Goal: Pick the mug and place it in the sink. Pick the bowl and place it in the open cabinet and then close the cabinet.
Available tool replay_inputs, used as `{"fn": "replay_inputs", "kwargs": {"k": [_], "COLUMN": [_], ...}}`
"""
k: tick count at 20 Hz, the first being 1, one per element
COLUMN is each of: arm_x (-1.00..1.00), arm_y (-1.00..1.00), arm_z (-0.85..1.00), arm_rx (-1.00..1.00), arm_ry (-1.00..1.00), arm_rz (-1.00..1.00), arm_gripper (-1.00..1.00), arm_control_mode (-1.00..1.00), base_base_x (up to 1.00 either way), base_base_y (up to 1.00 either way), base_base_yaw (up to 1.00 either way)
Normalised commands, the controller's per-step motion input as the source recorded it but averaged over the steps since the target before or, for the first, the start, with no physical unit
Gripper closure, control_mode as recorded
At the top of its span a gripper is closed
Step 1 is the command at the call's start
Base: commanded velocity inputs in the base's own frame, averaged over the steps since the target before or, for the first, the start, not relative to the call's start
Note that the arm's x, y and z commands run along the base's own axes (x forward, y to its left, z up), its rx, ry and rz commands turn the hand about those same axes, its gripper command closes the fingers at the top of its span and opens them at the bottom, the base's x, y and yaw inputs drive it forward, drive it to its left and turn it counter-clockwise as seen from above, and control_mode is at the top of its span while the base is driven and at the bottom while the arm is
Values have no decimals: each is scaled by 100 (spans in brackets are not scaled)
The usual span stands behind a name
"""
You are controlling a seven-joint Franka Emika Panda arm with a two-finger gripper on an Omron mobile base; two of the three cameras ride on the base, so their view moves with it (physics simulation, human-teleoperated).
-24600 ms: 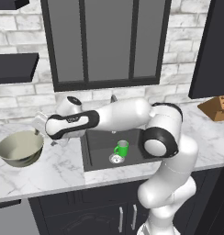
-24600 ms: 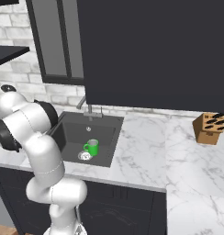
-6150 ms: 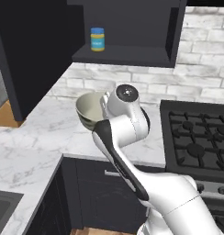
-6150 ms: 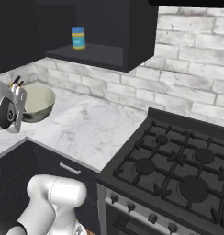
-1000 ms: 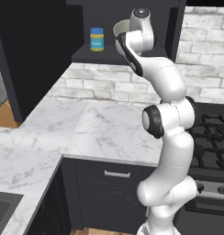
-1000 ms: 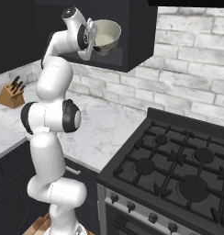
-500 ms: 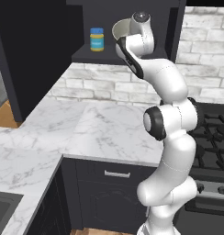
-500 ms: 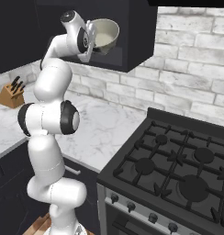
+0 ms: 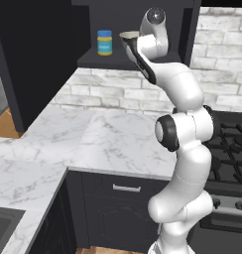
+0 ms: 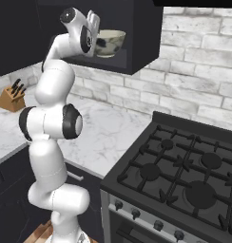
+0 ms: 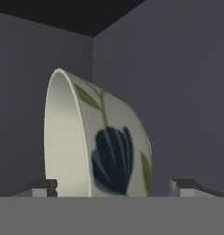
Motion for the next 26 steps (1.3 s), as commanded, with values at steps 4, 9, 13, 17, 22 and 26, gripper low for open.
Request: {"fn": "replay_inputs", "kwargs": {"k": [4,9,13,17,22,26], "arm_x": [-75,-100,-100,-98,-73,-94], "arm_y": [-2,-1,0,0,1,0], "arm_z": [-7,0,3,0,1,56], "arm_rx": [1,1,0,5,-2,0], "arm_ry": [-21,-28,-30,-14,-18,-4], "arm_rz": [0,0,0,0,0,4], "arm_gripper": [-100,-100,-100,-100,-100,-100], "arm_control_mode": [-100,-100,-100,-100,-100,-100], "base_base_x": [0,0,0,0,0,0], "base_base_y": [0,0,0,0,0,0], "base_base_yaw": [0,0,0,0,0,0]}}
